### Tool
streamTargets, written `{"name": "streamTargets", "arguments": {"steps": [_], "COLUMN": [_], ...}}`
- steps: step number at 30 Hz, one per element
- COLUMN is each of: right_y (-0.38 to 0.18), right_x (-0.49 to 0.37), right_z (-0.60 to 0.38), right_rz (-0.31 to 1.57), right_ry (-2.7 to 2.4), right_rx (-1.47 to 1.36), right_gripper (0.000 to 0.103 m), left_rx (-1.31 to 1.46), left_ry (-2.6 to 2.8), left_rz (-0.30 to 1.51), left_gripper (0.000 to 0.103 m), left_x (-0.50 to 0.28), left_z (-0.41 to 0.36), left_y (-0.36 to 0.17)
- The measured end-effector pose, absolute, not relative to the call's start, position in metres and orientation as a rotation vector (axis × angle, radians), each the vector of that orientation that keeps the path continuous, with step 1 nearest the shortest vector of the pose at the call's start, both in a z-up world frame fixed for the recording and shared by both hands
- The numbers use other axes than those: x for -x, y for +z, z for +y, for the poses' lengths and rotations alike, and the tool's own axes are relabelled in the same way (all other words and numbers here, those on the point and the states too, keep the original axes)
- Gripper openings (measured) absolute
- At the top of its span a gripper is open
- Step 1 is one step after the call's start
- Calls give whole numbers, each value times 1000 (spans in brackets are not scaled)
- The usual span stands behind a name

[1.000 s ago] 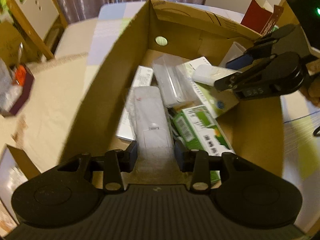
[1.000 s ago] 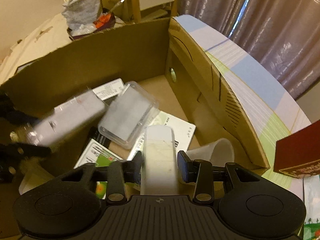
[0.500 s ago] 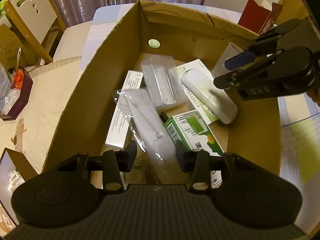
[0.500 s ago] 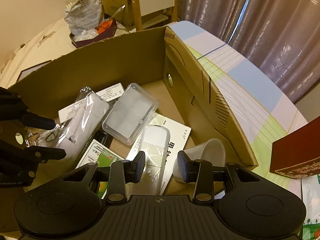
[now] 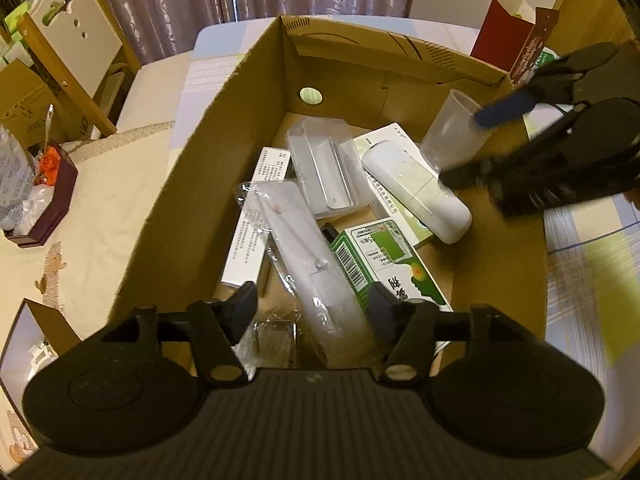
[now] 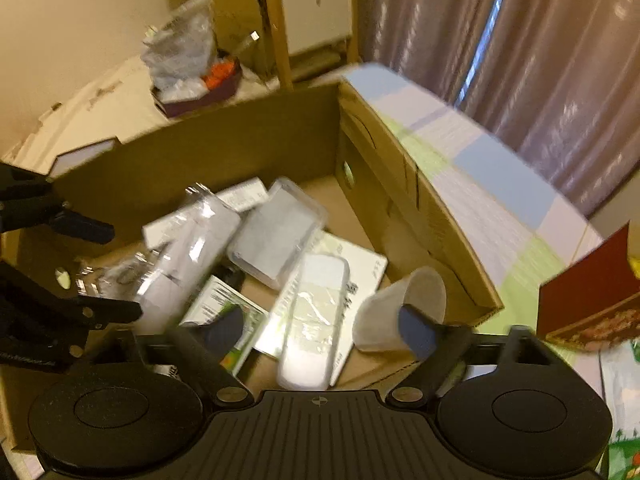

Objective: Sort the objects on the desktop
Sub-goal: 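Open both tools and withdraw them from the box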

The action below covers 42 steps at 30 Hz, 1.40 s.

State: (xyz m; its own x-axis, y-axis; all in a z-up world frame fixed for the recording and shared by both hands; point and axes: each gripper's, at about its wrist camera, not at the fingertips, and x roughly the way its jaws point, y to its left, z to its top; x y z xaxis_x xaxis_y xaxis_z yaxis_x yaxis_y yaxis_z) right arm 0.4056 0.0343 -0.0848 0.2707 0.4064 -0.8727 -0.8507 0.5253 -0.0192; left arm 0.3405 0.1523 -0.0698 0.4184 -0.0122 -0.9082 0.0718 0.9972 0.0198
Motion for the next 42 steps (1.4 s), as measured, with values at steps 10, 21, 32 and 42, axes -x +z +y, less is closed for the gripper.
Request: {"name": "streamTargets", "arguments": {"steps": [10, 21, 32, 42], "right_y": [-67, -53, -29, -24], "right_x": [-366, -330, -304, -288], "right_z": [24, 5, -9, -25], "right_rz": [910, 889, 869, 891], "right_ry": [939, 925, 917, 918], "right_rx": [618, 544, 491, 465], "right_gripper": [87, 87, 87, 87], "left_rx": [-75, -54, -28, -26], "left_ry": [-19, 112, 173, 229], "left_rz": [1104, 1008, 965, 984], "left_gripper": [79, 93, 99, 100], "left_x": [-310, -263, -223, -199], "left_z": [158, 151, 139, 131], "left_y": [-48, -14, 13, 14]}}
